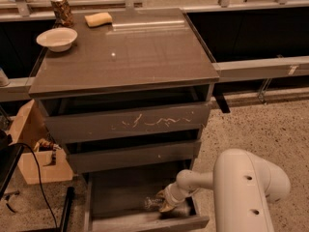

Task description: Place water bottle into bottom drawer

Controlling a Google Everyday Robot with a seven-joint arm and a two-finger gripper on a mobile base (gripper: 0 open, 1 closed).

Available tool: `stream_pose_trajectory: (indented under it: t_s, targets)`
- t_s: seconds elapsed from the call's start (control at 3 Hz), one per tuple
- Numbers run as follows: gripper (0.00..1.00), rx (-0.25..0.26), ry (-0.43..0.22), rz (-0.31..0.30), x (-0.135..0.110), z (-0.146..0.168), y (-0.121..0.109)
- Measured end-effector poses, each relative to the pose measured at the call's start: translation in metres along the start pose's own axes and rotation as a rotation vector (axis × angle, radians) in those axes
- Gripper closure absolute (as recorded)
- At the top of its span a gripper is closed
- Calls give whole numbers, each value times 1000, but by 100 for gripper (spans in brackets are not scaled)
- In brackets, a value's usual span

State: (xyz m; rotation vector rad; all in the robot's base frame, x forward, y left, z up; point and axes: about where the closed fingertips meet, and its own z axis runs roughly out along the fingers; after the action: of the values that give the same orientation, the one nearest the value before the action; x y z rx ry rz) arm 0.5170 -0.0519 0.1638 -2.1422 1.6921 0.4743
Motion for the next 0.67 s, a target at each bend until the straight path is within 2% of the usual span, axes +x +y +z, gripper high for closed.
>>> stream_pose_trajectory:
  t_s: [0.67]
  targets:
    - [16,0,-8,2,2,-1,1]
